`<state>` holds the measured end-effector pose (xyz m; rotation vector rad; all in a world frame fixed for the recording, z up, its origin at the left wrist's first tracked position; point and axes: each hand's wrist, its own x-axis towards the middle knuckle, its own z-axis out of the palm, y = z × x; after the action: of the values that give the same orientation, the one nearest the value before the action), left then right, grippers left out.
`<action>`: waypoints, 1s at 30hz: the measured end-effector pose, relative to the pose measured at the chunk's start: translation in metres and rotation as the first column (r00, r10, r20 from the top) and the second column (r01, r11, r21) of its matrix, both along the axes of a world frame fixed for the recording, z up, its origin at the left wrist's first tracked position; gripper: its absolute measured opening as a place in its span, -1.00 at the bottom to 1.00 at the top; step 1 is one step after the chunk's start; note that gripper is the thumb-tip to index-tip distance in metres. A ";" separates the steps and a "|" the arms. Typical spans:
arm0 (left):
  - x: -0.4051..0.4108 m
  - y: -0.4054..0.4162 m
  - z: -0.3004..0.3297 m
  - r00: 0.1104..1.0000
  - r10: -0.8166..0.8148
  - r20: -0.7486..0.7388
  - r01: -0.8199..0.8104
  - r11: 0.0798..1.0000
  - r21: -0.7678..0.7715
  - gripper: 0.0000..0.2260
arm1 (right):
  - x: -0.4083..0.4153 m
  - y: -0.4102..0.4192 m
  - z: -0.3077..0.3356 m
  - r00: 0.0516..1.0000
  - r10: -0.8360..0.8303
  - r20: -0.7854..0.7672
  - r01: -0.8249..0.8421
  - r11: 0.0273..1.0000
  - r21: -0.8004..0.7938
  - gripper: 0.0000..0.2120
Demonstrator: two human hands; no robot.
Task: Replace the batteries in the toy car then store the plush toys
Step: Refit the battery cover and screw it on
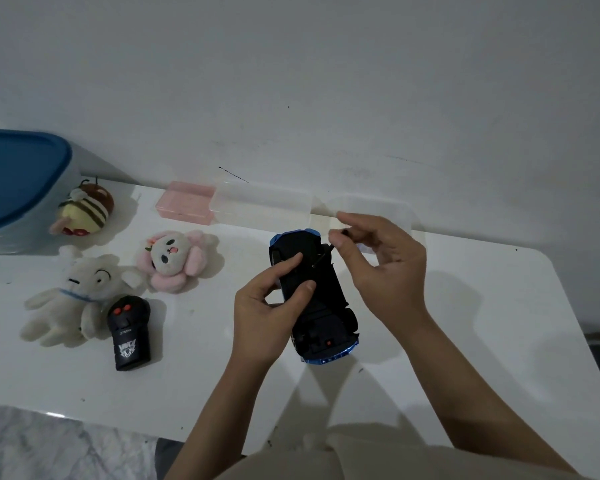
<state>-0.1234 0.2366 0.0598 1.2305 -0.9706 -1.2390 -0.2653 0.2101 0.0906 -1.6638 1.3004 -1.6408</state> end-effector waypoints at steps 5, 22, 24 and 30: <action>-0.002 0.001 0.000 1.000 -0.016 0.003 0.016 1.000 0.000 -0.66 | 0.002 0.001 0.001 1.000 -0.017 0.000 0.017 0.999 -0.039 -0.85; 0.012 -0.010 -0.008 0.992 -0.101 0.073 0.100 0.995 0.020 -0.60 | -0.037 -0.008 0.004 0.862 0.226 -0.453 -0.025 0.913 0.407 -0.90; 0.013 -0.012 -0.008 0.988 -0.135 0.069 0.134 0.991 0.020 -0.60 | -0.039 -0.009 -0.002 0.826 0.235 -0.513 0.002 0.908 0.420 -0.94; 0.016 -0.013 -0.005 0.960 -0.276 0.043 0.274 0.960 0.057 -0.55 | -0.017 0.008 -0.018 0.994 0.109 0.007 -0.101 0.896 0.431 -0.81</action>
<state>-0.1076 0.2239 0.0547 1.1990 -1.1839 -1.4623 -0.2821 0.2178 0.0722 -1.4473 1.4298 -1.1679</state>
